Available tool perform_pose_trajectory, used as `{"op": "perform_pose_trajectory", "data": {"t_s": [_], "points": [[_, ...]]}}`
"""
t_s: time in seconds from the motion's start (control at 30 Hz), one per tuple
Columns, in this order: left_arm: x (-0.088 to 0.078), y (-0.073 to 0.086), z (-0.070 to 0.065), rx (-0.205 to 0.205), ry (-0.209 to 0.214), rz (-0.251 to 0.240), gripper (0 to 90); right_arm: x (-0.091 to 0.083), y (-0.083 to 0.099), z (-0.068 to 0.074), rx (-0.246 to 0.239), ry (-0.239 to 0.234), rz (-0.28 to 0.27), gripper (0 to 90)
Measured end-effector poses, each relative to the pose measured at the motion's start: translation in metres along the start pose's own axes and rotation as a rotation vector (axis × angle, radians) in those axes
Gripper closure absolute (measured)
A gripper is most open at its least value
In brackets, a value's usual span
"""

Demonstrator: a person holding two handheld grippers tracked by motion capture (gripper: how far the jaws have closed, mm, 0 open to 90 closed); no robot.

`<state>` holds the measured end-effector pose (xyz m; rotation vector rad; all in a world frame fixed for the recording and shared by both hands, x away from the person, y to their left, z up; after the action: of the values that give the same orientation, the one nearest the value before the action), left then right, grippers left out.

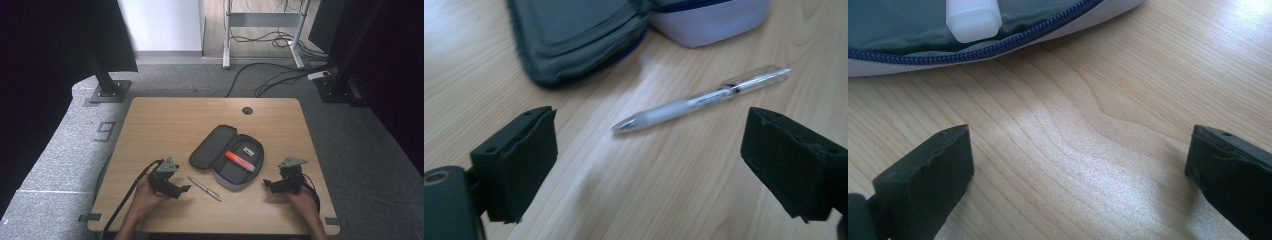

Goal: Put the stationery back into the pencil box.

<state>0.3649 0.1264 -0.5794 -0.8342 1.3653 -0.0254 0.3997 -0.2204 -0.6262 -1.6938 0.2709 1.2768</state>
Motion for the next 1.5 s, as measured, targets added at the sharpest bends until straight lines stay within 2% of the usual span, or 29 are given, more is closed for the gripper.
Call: {"op": "perform_pose_trajectory", "data": {"t_s": [0.03,0.2,0.23,0.43,0.53,0.57,0.9,1.2,1.3,1.43,1.5], "points": [[0.001,-0.005,-0.005,0.028,0.000,0.002,9.8,0.000,0.000,0.000,0.000,0.001,-0.001,0.0],[0.005,-0.013,-0.012,0.063,0.015,0.007,13.9,0.000,0.000,0.000,0.000,0.000,0.000,0.0],[0.008,-0.017,-0.016,0.087,0.022,0.009,14.2,0.000,0.000,0.000,0.000,0.000,0.000,0.0],[0.021,-0.025,-0.024,0.126,0.041,0.035,16.7,0.000,0.000,0.000,0.001,0.001,-0.001,0.0],[0.024,-0.027,-0.026,0.134,0.053,0.029,19.1,0.000,0.000,0.000,0.000,0.000,0.000,0.0],[0.028,-0.028,-0.027,0.135,0.070,0.026,20.4,0.000,0.000,0.000,0.001,0.000,0.000,0.0],[0.046,-0.027,-0.030,0.165,0.112,0.047,28.6,0.000,0.000,0.000,0.001,0.001,-0.001,0.0],[0.059,-0.024,-0.031,0.193,0.114,0.068,32.3,0.000,0.000,0.000,0.001,0.001,-0.001,0.0],[0.057,-0.024,-0.031,0.193,0.111,0.065,41.2,0.000,0.000,0.000,0.000,0.000,0.000,0.0],[0.057,-0.023,-0.031,0.201,0.098,0.070,45.1,0.000,0.000,0.000,0.000,0.000,0.000,0.0],[0.056,-0.023,-0.031,0.203,0.105,0.068,51.2,0.000,0.000,0.000,0.000,0.000,0.000,0.0]]}}
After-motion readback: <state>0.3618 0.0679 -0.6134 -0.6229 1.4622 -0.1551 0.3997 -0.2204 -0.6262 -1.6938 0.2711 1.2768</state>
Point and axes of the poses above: each handheld gripper's, and its own axes: x roughly forward along the jaws, y roughly out of its underside, z roughly to its left, the point moved 10 cm from there along x, roughly forward along the jaws, and after that the axes turned 12 degrees about z, right-handed, at the moved point
